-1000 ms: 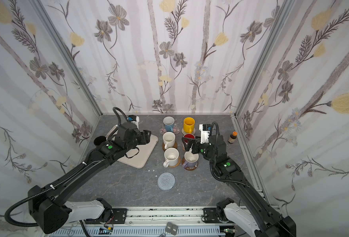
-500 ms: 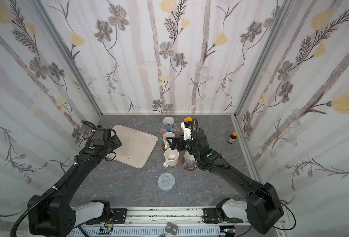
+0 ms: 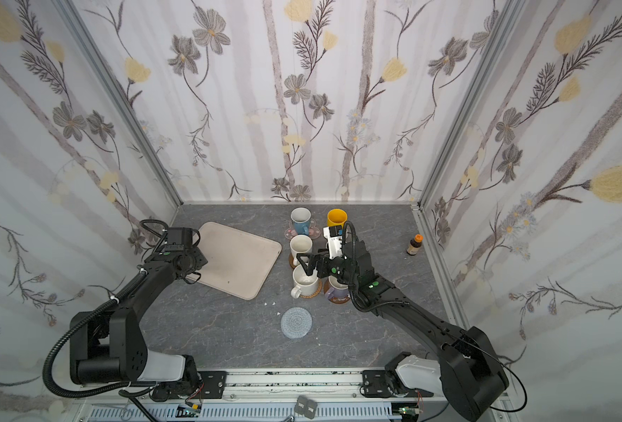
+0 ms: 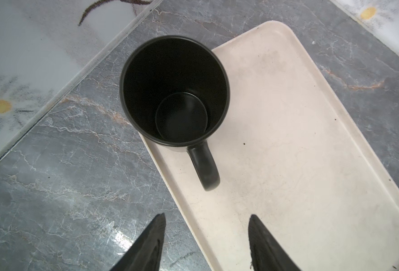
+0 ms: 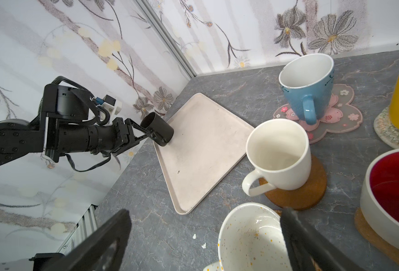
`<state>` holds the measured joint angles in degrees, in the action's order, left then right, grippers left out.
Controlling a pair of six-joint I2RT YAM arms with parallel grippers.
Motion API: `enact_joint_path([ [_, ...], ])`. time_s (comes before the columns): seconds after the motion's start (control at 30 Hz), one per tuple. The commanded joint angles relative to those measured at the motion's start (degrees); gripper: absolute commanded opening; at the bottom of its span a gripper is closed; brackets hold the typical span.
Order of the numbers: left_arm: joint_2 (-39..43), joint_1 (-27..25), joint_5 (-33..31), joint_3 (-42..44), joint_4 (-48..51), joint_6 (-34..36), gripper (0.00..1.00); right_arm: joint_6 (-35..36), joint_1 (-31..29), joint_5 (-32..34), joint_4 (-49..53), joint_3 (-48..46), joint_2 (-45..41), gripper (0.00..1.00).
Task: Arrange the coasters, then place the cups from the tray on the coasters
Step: 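Move the left gripper back to the black mug on the tray, then lower the left gripper onto the black mug's rim and close it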
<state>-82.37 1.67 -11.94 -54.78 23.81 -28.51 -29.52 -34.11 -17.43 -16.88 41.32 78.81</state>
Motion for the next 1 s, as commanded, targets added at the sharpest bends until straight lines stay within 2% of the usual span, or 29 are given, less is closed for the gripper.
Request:
enact_joint_path([
  [0.0,-2.24,0.4,-2.25,-1.59,-0.17,0.03,0.59,-0.1,-0.11,-0.51,-3.32,-0.77,-0.57,1.0],
  [0.67,-11.59,2.79,-3.69,-5.29,-0.17,2.35,0.59,-0.6,-0.08,-1.64,-4.76,-1.14,1.66,1.0],
  [0.97,-14.43,3.16,-3.44,-6.56,-0.35,2.89,0.5,-0.58,-0.14,-1.89,-4.94,-0.89,2.93,1.0],
])
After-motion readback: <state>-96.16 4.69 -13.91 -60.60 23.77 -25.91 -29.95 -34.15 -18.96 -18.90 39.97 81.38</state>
